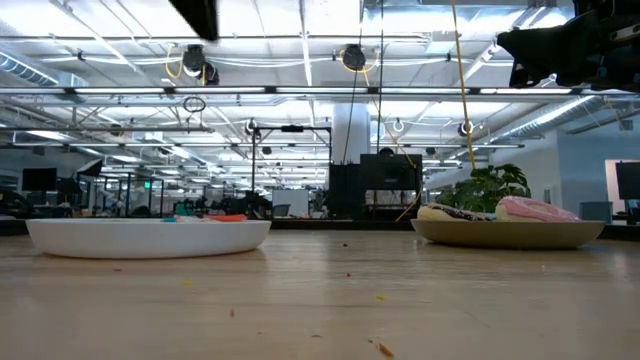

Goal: Pick & Place donuts
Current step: Return to Home Position

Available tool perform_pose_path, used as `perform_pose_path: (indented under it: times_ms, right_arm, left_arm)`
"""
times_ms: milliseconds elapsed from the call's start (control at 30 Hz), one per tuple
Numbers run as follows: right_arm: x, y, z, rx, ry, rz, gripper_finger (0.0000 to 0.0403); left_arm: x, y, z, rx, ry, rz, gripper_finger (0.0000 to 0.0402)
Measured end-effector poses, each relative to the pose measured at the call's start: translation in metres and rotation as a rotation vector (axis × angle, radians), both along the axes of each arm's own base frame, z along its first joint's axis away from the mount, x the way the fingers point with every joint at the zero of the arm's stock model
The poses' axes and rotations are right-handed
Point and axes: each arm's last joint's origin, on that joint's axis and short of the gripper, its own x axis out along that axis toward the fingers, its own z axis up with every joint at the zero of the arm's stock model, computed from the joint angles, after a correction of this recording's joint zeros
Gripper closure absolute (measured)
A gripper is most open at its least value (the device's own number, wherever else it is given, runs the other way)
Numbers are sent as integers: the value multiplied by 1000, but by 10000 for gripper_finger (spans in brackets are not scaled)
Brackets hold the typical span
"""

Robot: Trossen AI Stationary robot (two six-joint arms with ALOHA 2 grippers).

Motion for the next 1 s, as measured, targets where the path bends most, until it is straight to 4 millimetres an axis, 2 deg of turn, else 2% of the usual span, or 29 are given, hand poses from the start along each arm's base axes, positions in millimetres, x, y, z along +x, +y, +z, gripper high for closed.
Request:
perform_pose_path:
  times_ms: [100,167,200,267,367,467,600,800,1000]
  right_arm:
    - [0,0,0,7,1,1,403]
    - [0,0,0,5,1,1,403]
    - [0,0,0,3,1,1,403]
    - [0,0,0,4,0,-4,403]
    - [0,-1,1,11,-7,-33,403]
    - [0,-3,3,40,-23,-75,403]
    - [-1,-3,5,64,-48,-74,403]
    - [-1,-3,4,79,-37,-69,403]
    - [1,-8,2,111,-14,-117,403]
  left_arm:
    - [-50,14,37,-6,-298,83,382]
    - [-80,23,46,-86,-505,69,391]
    - [-93,26,43,-125,-582,45,390]
    - [-117,33,33,-166,-719,12,394]
    - [-134,45,6,-130,-902,-6,397]
    - [-143,53,-26,-88,-1003,-77,398]
    - [-161,64,-65,-39,-1050,-99,397]
    - [-195,71,-86,-62,-1253,-181,399]
    - [-208,76,-114,-58,-1251,-137,400]
